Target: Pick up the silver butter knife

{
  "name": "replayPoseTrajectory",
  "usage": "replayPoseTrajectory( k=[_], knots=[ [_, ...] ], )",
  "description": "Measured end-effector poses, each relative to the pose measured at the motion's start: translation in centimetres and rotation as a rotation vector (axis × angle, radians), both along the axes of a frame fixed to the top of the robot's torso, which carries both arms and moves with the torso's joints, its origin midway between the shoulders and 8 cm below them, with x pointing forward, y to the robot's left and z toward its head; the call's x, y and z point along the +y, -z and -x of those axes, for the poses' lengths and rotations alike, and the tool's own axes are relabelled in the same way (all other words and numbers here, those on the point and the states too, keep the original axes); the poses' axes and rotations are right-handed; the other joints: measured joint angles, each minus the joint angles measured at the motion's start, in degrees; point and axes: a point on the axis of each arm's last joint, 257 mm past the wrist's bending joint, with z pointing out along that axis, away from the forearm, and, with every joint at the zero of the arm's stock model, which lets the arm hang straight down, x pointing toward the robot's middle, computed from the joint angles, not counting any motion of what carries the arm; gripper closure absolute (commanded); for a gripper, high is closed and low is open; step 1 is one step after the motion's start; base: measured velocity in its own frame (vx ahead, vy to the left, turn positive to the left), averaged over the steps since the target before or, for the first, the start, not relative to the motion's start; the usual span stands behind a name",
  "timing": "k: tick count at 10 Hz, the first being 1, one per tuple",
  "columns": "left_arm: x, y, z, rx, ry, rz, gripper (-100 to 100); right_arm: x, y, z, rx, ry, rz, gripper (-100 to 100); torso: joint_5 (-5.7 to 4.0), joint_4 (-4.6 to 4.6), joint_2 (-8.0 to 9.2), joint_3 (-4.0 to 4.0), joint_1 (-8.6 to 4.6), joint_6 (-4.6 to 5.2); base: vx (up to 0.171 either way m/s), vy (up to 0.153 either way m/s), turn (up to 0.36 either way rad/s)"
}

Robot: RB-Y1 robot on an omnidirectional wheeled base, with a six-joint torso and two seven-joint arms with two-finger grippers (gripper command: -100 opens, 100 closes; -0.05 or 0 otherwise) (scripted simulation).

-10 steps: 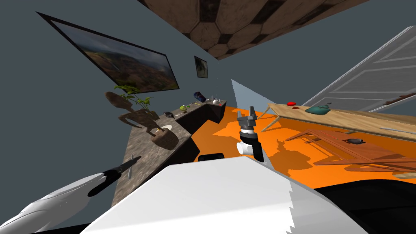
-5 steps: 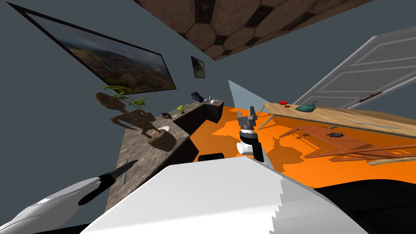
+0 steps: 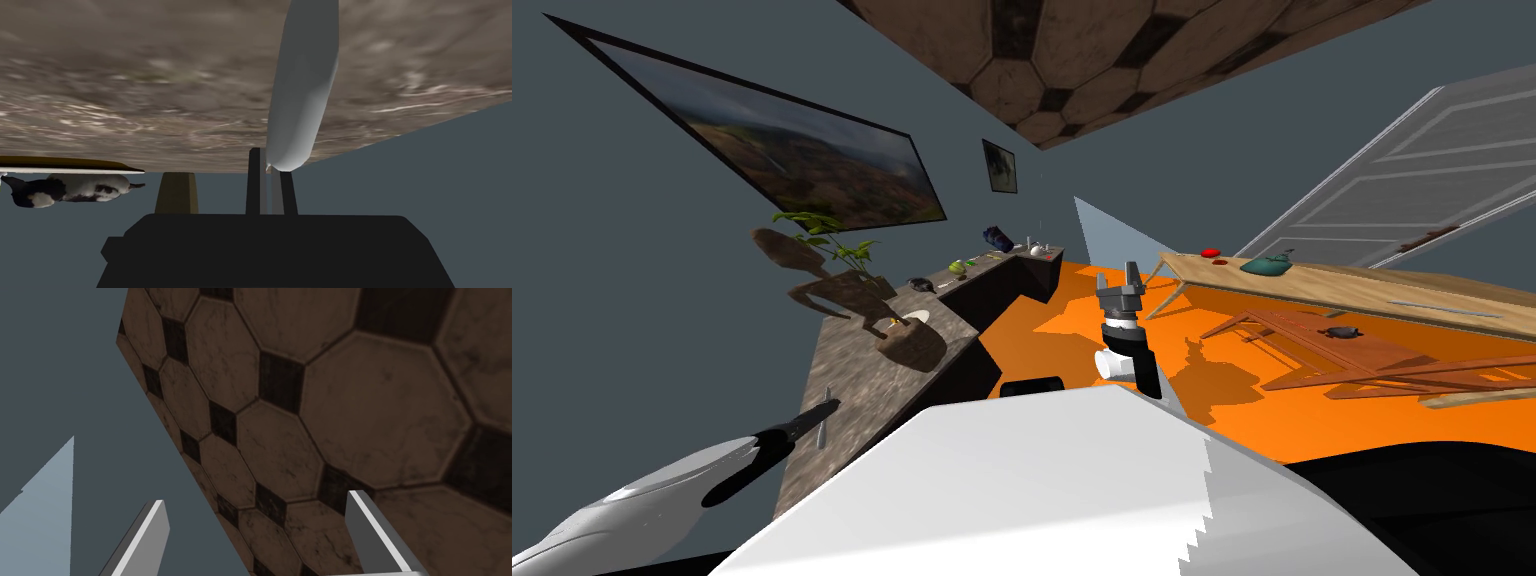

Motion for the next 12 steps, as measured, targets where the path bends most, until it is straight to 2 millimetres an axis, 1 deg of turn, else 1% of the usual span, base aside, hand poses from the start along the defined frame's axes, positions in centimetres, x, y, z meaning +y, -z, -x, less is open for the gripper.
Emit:
replayPoseTrajectory(
  k=[1,2,3,4,5,6,7,8,9,11,12],
  knots=[
    [0.0,0.0,0.0,0.000,0.000,0.000,100,0.0,0.0,0.0,0.000,0.000,0.000,0,0.00,0.00,-0.01,0.00,0.00,0.00,0.000,0.000,0.000],
    [0.0,0.0,0.0,0.000,0.000,0.000,0,0.0,0.0,0.0,0.000,0.000,0.000,0,0.00,0.00,-0.01,0.00,0.00,-0.01,0.000,0.000,0.000],
    [0.0,0.0,0.0,0.000,0.001,0.000,100,0.0,0.0,0.0,0.000,0.000,0.000,0,0.00,0.00,-0.01,-0.01,0.00,-0.01,0.021,0.019,0.153],
    [-0.6,-0.1,-0.7,-0.010,0.012,0.003,100,0.0,0.0,0.0,0.000,0.000,0.000,0,-0.01,0.00,-0.05,-0.02,0.03,-0.09,0.028,0.015,0.086],
    [-0.7,-0.2,-1.0,-0.014,0.018,-0.001,100,0.0,0.0,0.0,0.000,0.000,0.000,0,0.00,0.00,-0.07,-0.03,0.05,-0.03,0.034,0.022,0.165],
    [-1.2,-0.4,-1.9,-0.024,0.033,-0.001,100,0.0,0.0,0.0,0.000,0.000,0.000,0,0.00,0.01,-0.10,-0.04,0.06,-0.07,0.027,0.020,0.067],
    [-1.6,-0.5,-2.4,-0.028,0.040,-0.004,100,0.0,0.0,0.0,0.000,0.000,0.000,0,0.01,0.02,-0.09,-0.03,0.06,0.00,0.010,0.011,-0.035],
    [-1.5,-0.6,-2.6,-0.027,0.044,-0.008,100,0.0,0.0,0.0,0.000,0.000,0.000,0,0.01,0.03,-0.06,-0.01,0.05,0.04,0.020,0.022,0.156],
    [-2.1,-0.6,-3.3,-0.038,0.055,-0.005,100,0.0,0.0,0.0,0.000,0.000,0.000,0,0.02,0.02,-0.04,0.00,0.07,-0.08,0.024,0.013,0.084],
    [-2.3,-0.8,-3.8,-0.037,0.066,-0.011,100,0.0,0.0,0.0,0.000,0.000,0.000,0,0.01,0.03,-0.03,0.00,0.04,0.03,0.016,0.012,0.052],
    [-2.7,-1.0,-4.5,-0.045,0.077,-0.009,100,0.0,0.0,0.0,0.000,0.000,0.000,0,0.00,0.02,-0.05,-0.01,0.06,-0.05,0.026,0.014,0.096]
  ],
)
